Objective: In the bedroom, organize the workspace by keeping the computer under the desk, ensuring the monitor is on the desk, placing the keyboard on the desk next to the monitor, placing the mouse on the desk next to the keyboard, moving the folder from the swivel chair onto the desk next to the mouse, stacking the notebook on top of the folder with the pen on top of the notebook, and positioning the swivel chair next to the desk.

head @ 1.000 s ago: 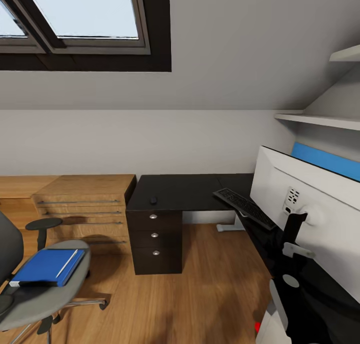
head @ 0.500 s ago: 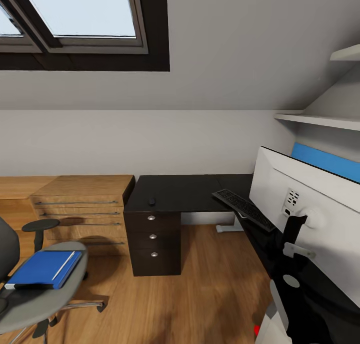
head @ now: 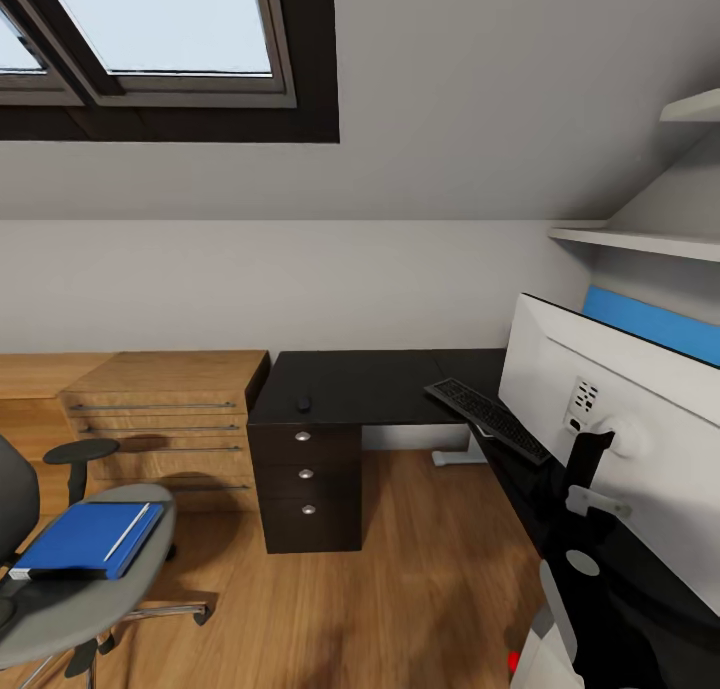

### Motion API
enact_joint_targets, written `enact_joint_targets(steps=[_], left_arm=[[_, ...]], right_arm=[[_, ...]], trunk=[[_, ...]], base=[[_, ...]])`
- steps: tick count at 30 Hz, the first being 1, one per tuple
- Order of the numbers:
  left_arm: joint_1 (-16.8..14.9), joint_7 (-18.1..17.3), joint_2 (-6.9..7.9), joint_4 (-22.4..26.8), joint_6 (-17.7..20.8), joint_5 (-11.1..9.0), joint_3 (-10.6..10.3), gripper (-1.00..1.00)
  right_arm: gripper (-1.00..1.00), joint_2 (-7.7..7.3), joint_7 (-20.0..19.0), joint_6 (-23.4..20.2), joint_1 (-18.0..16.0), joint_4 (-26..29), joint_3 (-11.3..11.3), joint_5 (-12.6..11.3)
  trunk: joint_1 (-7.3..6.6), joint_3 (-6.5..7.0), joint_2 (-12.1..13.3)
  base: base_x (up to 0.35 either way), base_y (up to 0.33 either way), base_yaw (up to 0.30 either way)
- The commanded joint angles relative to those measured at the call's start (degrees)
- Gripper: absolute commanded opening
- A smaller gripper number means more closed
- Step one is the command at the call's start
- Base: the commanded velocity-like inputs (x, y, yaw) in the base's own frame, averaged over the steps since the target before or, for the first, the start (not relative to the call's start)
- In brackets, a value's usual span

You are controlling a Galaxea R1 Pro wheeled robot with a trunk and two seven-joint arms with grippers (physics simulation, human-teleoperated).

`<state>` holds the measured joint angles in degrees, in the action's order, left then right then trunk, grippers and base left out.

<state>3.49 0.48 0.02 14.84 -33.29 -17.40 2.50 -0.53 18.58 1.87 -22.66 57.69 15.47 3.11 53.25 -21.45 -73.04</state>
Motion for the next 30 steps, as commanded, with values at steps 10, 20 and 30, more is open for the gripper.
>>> enact_joint_targets(steps=[10, 20, 30], left_arm=[[0.0, 0.0, -0.02, 0.1, 0.0, 0.3, 0.2, 1.00], [0.0, 0.0, -0.02, 0.1, 0.0, 0.3, 0.2, 1.00], [0.0, 0.0, -0.02, 0.1, 0.0, 0.3, 0.2, 1.00]], right_arm=[[1.00, 0.00, 0.2, 0.1, 0.0, 0.0, 0.1, 0.3], [1.00, 0.00, 0.2, 0.1, -0.1, 0.0, 0.1, 0.3], [1.00, -0.64, 0.2, 0.1, -0.1, 0.0, 0.0, 0.3]], trunk=[[0.00, -0.05, 0.0], [0.00, -0.05, 0.0], [0.00, -0.05, 0.0]], base=[[0.044, 0.000, 0.000], [0.020, 0.000, 0.000], [0.001, 0.000, 0.000]])
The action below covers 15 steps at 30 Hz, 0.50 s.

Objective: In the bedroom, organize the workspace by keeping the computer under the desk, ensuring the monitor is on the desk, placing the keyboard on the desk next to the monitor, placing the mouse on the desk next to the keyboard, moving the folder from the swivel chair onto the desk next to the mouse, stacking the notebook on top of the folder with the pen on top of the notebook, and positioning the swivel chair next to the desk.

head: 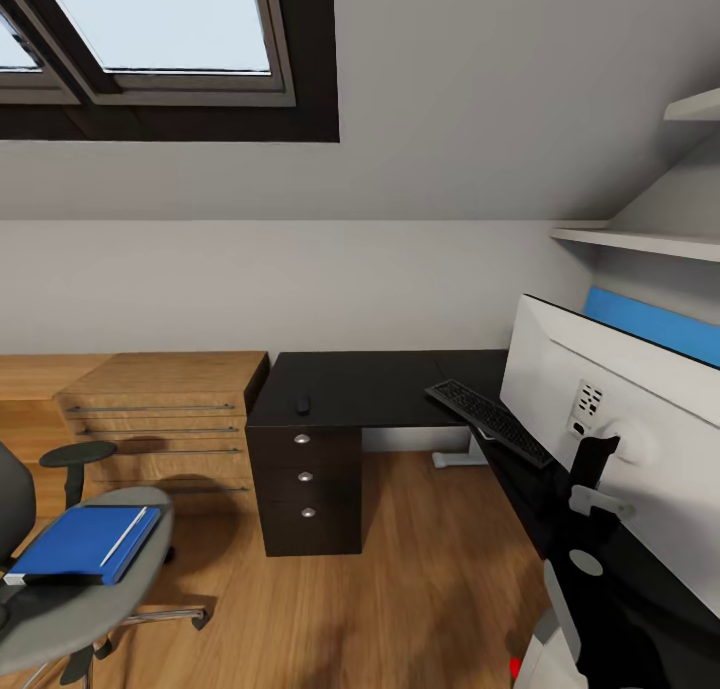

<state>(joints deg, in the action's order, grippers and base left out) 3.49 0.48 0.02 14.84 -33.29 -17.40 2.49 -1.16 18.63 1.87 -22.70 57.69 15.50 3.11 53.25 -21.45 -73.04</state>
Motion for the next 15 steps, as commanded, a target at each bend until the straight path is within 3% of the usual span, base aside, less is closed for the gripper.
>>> enact_joint_targets(steps=[1, 15], left_arm=[[0.0, 0.0, -0.02, 0.1, 0.0, 0.3, 0.3, 1.00], [0.0, 0.0, -0.02, 0.1, 0.0, 0.3, 0.3, 1.00]], right_arm=[[-1.00, -0.19, 0.2, 0.1, 0.0, 0.0, 0.0, 0.3], [-1.00, -0.59, 0.1, 0.1, 0.0, 0.0, 0.0, 0.3]], trunk=[[0.00, -0.05, 0.0], [0.00, -0.05, 0.0]], base=[[0.000, 0.000, 0.000], [0.000, 0.000, 0.000]])
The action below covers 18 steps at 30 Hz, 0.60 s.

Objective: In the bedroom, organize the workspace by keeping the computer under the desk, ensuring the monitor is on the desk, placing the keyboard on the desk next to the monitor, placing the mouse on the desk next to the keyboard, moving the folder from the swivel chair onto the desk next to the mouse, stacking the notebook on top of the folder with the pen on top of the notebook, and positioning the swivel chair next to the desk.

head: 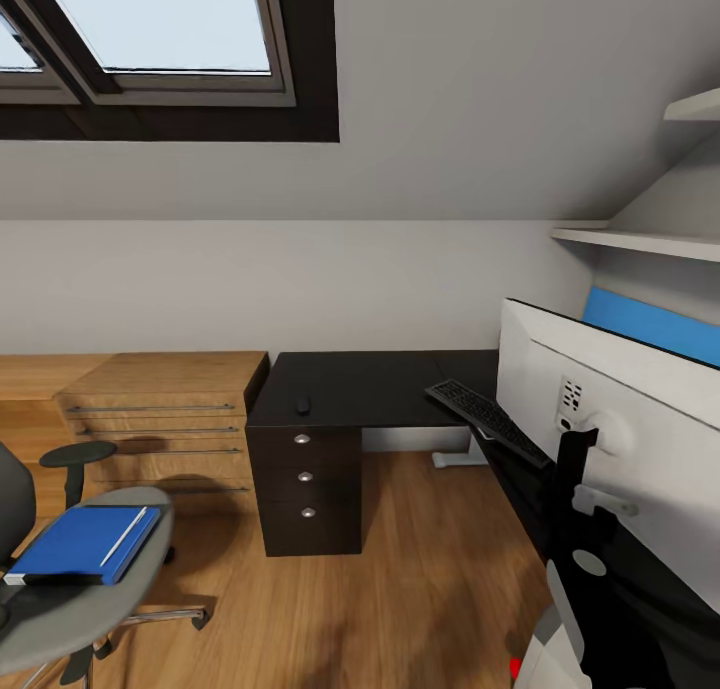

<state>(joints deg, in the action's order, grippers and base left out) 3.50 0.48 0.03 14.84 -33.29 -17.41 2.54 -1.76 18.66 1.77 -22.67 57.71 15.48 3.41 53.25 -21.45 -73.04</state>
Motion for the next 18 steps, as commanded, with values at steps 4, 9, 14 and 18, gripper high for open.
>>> enact_joint_targets(steps=[4, 9, 14, 18], left_arm=[[0.0, 0.0, -0.03, 0.1, 0.0, 0.3, 0.3, 1.00], [0.0, 0.0, -0.03, 0.1, 0.0, 0.3, 0.2, 1.00], [0.0, 0.0, -0.03, 0.1, 0.0, 0.3, 0.3, 1.00], [0.0, 0.0, -0.01, 0.1, 0.0, 0.3, 0.3, 1.00]], right_arm=[[-1.00, 0.00, 0.1, 0.2, 0.0, -0.1, 0.0, 0.0], [-1.00, -0.01, 0.1, 0.2, 0.0, -0.1, 0.0, -0.1], [-1.00, -0.07, -0.1, 0.2, 0.0, -0.1, 0.1, -0.2], [-1.00, -0.02, -0.2, 0.2, 0.0, -0.1, 0.0, -0.2]], trunk=[[0.00, -0.05, 0.0], [0.00, -0.05, 0.0], [0.00, -0.05, 0.0], [0.00, -0.05, 0.0]], base=[[0.000, 0.000, 0.000], [0.000, 0.000, 0.000], [0.000, 0.000, 0.000], [0.000, 0.000, 0.000]])
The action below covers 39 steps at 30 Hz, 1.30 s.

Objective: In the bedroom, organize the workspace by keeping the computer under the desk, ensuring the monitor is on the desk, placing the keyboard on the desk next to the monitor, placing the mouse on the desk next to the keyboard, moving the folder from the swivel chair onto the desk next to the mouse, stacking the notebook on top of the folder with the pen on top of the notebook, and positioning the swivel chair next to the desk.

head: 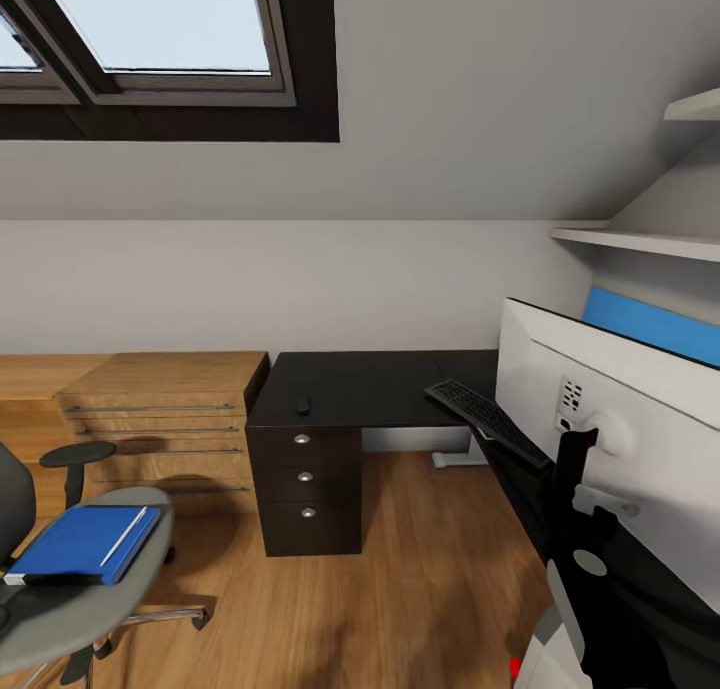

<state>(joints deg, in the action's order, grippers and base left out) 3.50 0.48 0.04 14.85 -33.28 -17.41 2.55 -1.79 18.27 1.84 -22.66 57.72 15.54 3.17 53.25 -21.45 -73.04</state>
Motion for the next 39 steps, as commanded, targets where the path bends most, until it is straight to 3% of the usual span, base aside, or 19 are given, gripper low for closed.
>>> enact_joint_targets(steps=[1, 22, 39], left_arm=[[0.0, 0.0, 0.00, 0.1, 0.0, 0.3, 0.2, 1.00], [0.0, 0.0, 0.05, 0.1, 0.0, 0.3, 0.3, 1.00], [0.0, 0.0, 0.05, 0.1, 0.0, 0.2, 0.3, 1.00]], right_arm=[[-1.00, 0.01, 0.2, 0.1, -0.1, -0.1, -0.1, 0.0], [-1.00, -0.05, 0.5, 0.5, 0.0, 0.0, 0.0, 0.1], [-1.00, 0.03, 0.6, 0.4, -0.1, -0.1, 0.0, 0.0]], trunk=[[0.00, -0.05, 0.0], [0.00, -0.05, 0.0], [0.00, -0.05, 0.0]], base=[[0.000, 0.000, 0.000], [-0.002, 0.000, 0.000], [-0.158, 0.000, 0.000]])
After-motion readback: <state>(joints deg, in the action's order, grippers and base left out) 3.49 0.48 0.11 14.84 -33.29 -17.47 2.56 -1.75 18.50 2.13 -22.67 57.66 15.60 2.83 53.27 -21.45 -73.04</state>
